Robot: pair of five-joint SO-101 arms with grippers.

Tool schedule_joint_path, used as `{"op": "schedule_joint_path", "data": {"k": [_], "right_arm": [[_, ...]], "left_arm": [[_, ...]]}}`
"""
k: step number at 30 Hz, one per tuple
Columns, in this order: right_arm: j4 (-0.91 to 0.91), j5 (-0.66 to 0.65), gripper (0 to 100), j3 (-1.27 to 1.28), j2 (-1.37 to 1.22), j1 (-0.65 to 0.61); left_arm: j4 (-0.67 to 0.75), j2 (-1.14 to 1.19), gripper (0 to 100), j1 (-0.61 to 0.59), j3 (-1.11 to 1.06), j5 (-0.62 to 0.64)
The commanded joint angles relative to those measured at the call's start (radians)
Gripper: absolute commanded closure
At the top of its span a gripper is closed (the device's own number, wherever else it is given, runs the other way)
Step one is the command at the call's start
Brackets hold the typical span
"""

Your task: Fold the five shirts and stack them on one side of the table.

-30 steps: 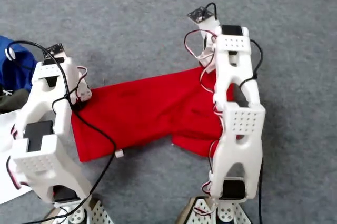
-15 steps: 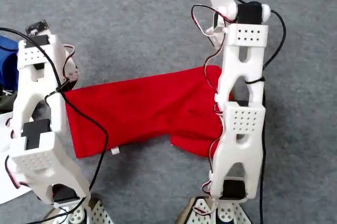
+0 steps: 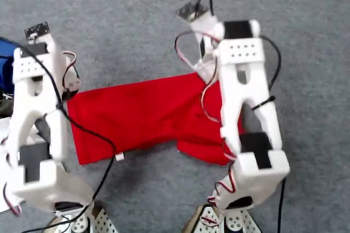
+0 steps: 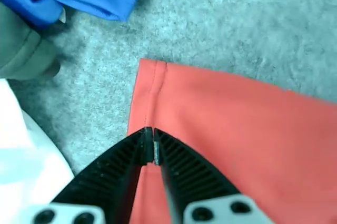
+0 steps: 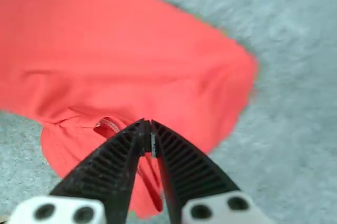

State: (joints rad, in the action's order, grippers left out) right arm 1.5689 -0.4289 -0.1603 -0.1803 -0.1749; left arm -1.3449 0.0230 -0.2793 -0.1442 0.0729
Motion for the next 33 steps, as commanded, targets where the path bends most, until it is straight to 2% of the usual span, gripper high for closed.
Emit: {"op": "schedule_joint_path", "data": {"k": [1,6,12,25,33], "right_arm": [[-0.143,0.011,99.5,0.222,0.104,-0.033],[-0.315,0.066,99.5,0.383,0.105,-0.035],[-0.408,0.072,99.5,0.464,0.105,-0.033],[-0.460,0.064,99.5,0.608,0.110,-0.045],[-0.359,0.058,99.6,0.619,0.116,-0.045]], "left_arm": [[0.121,-0.171,98,-0.011,-0.192,-0.021],[0.367,-0.220,98,-0.012,-0.523,-0.021],[0.516,-0.226,98,-0.014,-0.712,-0.023],[0.539,-0.226,98,-0.014,-0.712,-0.023],[0.539,-0.225,98,-0.014,-0.712,-0.023]]}}
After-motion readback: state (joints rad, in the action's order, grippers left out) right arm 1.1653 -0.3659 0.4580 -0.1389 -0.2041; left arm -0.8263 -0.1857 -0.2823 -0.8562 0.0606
